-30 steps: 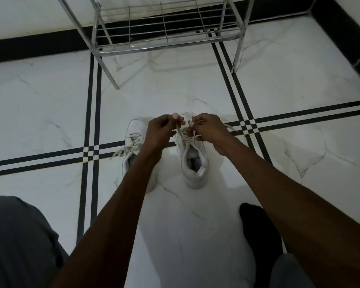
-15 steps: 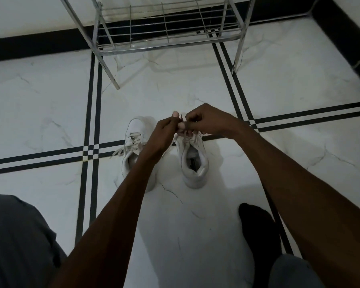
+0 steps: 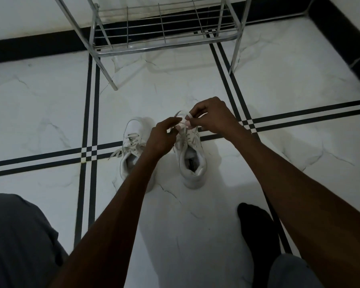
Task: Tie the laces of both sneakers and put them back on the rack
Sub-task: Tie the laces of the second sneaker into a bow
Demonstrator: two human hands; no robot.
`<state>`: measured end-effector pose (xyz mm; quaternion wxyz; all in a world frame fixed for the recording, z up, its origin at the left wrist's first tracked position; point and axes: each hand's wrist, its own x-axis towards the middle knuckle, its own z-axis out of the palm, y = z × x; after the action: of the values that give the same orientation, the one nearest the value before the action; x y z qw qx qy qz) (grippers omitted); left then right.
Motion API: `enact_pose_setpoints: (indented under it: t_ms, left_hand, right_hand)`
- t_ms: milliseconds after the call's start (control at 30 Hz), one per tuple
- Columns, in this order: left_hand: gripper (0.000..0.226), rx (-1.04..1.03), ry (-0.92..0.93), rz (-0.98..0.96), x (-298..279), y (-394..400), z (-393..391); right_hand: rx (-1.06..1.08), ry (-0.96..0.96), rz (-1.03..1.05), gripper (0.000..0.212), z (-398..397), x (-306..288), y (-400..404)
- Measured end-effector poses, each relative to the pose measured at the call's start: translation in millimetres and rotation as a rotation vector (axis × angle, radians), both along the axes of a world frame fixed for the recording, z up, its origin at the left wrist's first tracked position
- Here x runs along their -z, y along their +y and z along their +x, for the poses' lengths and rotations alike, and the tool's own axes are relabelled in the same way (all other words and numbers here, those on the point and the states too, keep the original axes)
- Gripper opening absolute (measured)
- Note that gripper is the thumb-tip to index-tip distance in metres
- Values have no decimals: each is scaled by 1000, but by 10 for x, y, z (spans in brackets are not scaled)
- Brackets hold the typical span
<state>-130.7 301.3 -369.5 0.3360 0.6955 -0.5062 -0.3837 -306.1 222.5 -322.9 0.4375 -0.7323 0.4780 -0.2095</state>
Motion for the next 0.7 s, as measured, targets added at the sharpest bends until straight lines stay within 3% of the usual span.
enact_pose_setpoints:
  t_ms: [100, 167, 300, 367, 467, 567, 700]
  left_hand:
    - [17, -39, -199, -17, 78, 9, 86]
    - [24, -57, -340, -6, 100, 14, 182]
    - [42, -178, -58, 11, -115, 76, 256]
    - [42, -224, -54, 1, -186, 108, 293]
    - [38, -258, -280, -5, -141, 160, 462]
    - [35, -341, -622, 153, -68, 311, 643]
    - [33, -376, -673, 223, 31, 425, 657]
  right_hand:
    - [39, -77, 144, 21, -36, 35, 4]
    - [54, -119, 210, 21, -56, 52, -4]
    - [87, -169, 339, 24, -62, 56, 22]
    - [136, -160, 377, 28, -22, 88, 12]
    - [327, 61, 400, 33, -92, 235, -69]
    - [450, 380, 424, 43, -401, 490, -84]
    - [478, 284, 549, 41, -497, 747, 34]
